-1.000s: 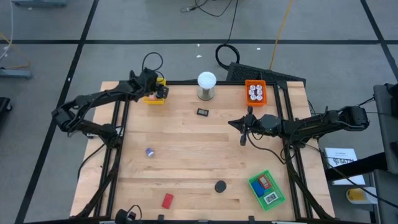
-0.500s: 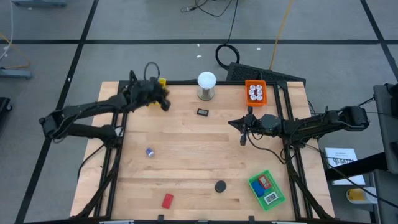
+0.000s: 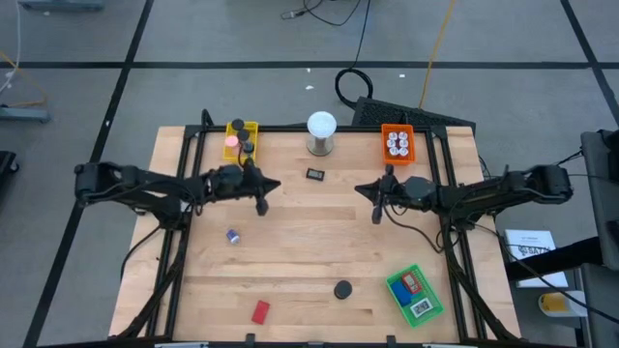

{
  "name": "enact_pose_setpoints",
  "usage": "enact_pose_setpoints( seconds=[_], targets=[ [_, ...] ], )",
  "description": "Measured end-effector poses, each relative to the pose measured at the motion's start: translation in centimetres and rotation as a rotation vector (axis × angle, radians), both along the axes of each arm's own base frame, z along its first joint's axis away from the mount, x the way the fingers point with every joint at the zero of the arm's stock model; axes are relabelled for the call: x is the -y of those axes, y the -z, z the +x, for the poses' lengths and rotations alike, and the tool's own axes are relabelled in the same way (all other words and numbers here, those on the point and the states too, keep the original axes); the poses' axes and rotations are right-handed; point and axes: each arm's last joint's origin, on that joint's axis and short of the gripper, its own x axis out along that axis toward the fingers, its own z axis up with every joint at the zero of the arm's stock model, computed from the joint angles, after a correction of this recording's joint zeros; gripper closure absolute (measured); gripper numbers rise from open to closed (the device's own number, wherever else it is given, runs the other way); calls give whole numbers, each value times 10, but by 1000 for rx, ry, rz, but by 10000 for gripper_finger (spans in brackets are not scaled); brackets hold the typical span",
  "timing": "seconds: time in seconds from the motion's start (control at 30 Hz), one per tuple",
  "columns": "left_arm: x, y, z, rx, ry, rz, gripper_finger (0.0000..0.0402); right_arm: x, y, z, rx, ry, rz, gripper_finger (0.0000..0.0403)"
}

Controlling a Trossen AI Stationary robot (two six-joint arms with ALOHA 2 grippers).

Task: Pick & Place Office items
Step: Put the black digital clock into the green bin

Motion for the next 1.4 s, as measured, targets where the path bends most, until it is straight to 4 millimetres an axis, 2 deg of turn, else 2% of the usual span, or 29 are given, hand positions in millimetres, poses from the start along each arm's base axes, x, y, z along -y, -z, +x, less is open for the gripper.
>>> enact_pose_setpoints(
  seconds=[0.1,0.2,0.33,0.43,0.57,0.73,0.87,1.07,1.17,1.4],
  targets=[
    [0,13,6,-42,-67,12,385,2,2,2,0,9,2,390],
    [-7,17,20,-56,-80,-2,392,3,2,4,14,11,1,391],
    [-21,22,47,-99,-33,10,370,3,5,5,6,8,-7,395],
    [-32,23,70,-127,9,61,324,3,6,5,-1,7,-7,396],
    [-50,31,90,-218,62,48,241,3,6,5,-4,3,-15,397],
    [-73,40,103,-279,53,55,141,3,6,5,-10,2,-17,397],
    [-85,44,110,-287,50,73,97,3,7,5,-19,2,-16,397],
    [-93,51,119,-323,108,109,88,3,7,5,-19,1,-16,397],
    [-92,48,122,-332,183,107,99,3,7,5,-19,1,-16,397],
    [-91,53,118,-414,191,110,138,3,7,5,-21,0,-24,402]
  ],
)
